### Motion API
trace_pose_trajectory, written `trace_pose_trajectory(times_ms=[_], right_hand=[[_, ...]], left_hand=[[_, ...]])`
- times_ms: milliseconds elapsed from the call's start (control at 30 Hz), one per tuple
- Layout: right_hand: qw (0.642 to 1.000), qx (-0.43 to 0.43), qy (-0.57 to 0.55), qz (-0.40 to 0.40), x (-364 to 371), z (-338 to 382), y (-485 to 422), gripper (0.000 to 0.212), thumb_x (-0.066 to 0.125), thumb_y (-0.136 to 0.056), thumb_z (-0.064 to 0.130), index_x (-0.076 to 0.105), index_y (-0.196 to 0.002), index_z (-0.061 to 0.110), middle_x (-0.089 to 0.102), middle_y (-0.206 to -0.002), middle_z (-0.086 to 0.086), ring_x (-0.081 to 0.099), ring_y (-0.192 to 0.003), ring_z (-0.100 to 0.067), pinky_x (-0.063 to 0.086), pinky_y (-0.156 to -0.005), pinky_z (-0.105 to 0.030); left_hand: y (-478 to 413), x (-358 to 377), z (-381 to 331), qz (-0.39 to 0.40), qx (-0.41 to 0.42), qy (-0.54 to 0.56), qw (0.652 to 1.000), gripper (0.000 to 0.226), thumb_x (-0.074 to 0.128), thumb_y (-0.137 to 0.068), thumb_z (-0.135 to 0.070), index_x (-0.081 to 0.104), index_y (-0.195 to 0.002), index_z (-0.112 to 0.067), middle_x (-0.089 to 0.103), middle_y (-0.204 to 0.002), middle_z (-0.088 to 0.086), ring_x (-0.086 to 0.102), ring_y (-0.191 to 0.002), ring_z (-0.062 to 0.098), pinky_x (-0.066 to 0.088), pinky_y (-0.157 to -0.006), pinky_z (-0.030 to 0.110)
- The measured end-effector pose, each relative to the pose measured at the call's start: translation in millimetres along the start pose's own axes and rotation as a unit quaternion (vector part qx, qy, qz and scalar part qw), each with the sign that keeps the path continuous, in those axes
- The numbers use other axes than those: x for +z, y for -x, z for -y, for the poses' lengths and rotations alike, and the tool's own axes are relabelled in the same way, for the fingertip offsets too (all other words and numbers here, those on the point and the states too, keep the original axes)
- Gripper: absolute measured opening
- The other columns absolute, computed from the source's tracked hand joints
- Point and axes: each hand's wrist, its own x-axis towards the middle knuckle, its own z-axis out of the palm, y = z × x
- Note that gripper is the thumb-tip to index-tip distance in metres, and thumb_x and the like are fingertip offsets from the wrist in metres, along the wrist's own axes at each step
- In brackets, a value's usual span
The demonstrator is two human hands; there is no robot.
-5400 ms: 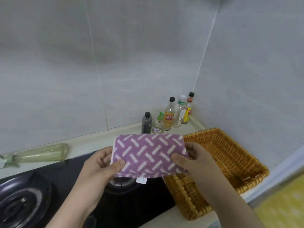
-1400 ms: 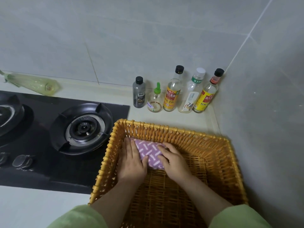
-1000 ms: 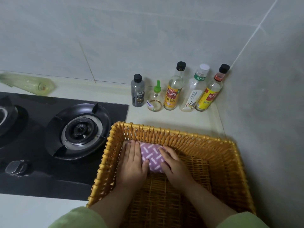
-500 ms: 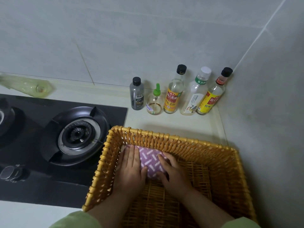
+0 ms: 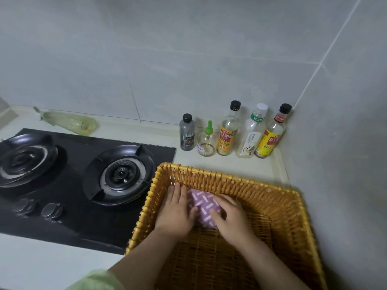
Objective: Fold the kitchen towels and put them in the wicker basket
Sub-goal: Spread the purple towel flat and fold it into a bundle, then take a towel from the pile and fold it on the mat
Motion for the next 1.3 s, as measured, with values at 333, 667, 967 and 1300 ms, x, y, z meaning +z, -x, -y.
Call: trace_pose_trajectory(times_ms=[333,667,967,1300], right_hand=[[0.994,-0.064,-0.079,-0.048,-33,64,23,0.044,0.049,-0.098,0.041,0.047,-0.141,0.034,0.037,-0.150,0.016,0.038,-0.125,0.007,0.040,-0.097,-0.014],[0.984,-0.162,-0.068,-0.015,-22,170,63,0.050,0.050,-0.097,0.039,0.037,-0.146,0.039,0.032,-0.152,0.021,0.026,-0.141,-0.001,0.034,-0.116,-0.045],[0.958,-0.272,-0.069,0.065,58,278,163,0.053,0.050,-0.099,0.031,0.033,-0.149,0.035,0.031,-0.146,0.029,0.023,-0.139,0.008,0.023,-0.118,-0.028],[0.910,-0.304,-0.184,0.214,144,390,272,0.050,0.051,-0.098,0.029,0.038,-0.146,0.035,0.040,-0.146,0.022,0.036,-0.136,-0.001,0.030,-0.112,-0.027]], left_hand=[[69,-76,38,-0.108,0.158,0.161,0.968,0.088,0.044,-0.085,-0.072,0.011,-0.156,-0.031,0.004,-0.159,-0.018,-0.006,-0.147,-0.002,0.005,-0.121,0.026],[165,-124,142,-0.233,0.051,0.302,0.923,0.089,0.050,-0.073,-0.071,0.023,-0.151,-0.038,0.018,-0.156,-0.024,0.005,-0.145,-0.008,0.016,-0.120,0.031],[347,-132,242,-0.331,-0.079,0.392,0.855,0.079,0.044,-0.068,-0.076,0.033,-0.142,-0.050,0.025,-0.152,-0.029,0.019,-0.141,-0.009,0.021,-0.116,0.029],[536,-126,326,-0.453,-0.181,0.424,0.763,0.094,0.048,-0.061,-0.087,0.037,-0.142,-0.042,0.039,-0.146,-0.024,0.036,-0.132,-0.005,0.029,-0.108,0.025]])
